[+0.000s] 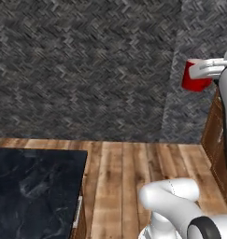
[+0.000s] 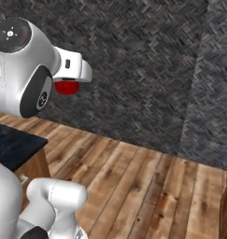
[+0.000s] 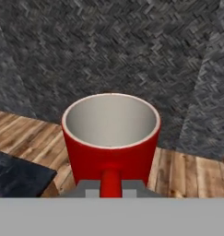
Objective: There is a tray on the dining counter. Grab the cup, mug, and pitcher and place them on the tray. The pitcher may be placed next to the tray if it cannot fit the tray.
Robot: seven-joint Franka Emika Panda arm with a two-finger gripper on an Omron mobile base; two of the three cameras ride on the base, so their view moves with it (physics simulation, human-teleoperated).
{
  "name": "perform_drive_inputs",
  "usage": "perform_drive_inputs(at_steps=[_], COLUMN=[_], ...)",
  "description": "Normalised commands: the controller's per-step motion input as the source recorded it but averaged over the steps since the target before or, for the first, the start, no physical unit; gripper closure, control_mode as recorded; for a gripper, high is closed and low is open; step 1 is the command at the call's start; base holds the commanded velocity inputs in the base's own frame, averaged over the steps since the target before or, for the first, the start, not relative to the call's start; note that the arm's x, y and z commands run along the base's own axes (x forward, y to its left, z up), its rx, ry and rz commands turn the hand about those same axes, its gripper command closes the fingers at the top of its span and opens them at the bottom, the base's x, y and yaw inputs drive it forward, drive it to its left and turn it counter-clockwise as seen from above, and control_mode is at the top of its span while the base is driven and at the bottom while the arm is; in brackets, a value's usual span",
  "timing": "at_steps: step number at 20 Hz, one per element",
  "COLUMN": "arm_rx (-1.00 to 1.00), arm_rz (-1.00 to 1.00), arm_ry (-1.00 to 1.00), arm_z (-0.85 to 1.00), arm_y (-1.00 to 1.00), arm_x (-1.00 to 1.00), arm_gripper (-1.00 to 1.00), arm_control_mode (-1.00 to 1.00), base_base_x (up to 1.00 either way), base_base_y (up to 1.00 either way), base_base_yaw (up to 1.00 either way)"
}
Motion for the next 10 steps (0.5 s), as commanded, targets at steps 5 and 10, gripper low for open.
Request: perform_drive_inputs(at_steps=[5, 10], arm_rx=[0.0, 0.0], arm_rz=[0.0, 0.0], arm_ry=[0.0, 0.0], arm_z=[0.0, 0.0], arm_y=[0.0, 0.0], arm_x=[0.0, 0.0], arm_gripper=[1.0, 1.0], arm_control_mode=[1.0, 1.0], base_base_x=[1.0, 1.0], base_base_y=[-0.71, -0.82], base_base_yaw=[0.02, 0.08])
